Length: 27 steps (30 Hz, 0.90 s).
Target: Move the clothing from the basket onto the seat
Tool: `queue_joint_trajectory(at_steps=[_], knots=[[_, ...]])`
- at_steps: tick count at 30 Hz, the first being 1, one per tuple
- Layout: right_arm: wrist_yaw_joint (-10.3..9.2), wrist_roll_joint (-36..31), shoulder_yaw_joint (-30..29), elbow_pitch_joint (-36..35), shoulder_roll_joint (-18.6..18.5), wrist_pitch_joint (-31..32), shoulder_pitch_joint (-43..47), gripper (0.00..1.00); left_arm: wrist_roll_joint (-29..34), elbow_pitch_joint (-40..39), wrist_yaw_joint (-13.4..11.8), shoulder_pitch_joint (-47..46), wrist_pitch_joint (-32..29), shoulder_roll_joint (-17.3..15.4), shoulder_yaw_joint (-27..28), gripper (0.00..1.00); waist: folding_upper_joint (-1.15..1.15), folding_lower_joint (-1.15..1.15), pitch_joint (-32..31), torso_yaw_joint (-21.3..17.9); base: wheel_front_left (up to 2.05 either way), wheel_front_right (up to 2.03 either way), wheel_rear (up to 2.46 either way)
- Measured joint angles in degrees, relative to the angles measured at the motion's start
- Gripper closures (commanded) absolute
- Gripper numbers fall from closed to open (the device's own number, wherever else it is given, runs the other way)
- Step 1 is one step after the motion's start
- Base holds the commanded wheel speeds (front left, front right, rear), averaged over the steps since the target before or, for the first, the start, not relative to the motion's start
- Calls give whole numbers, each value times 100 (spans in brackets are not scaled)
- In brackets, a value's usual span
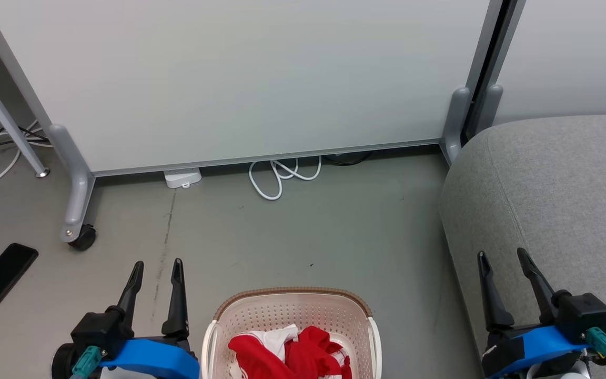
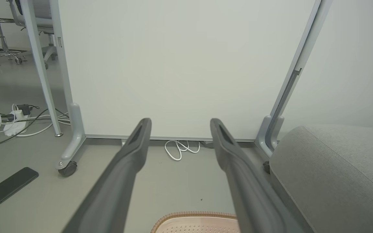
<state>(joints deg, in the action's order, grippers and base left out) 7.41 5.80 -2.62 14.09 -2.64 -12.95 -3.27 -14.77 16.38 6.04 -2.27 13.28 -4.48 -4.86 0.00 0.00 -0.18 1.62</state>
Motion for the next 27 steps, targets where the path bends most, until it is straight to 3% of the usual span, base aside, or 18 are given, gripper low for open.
queue_joint_trajectory(at_steps=[17,27], knots=[[1,-452,26,15,-5,-182,-18,0,532,97,34,-24,172,18,-67,0,0,0,1,3,0,0,0],[1,-420,34,22,-7,-192,-23,0,511,121,49,-25,172,45,-35,0,0,0,-14,-1,0,0,0]])
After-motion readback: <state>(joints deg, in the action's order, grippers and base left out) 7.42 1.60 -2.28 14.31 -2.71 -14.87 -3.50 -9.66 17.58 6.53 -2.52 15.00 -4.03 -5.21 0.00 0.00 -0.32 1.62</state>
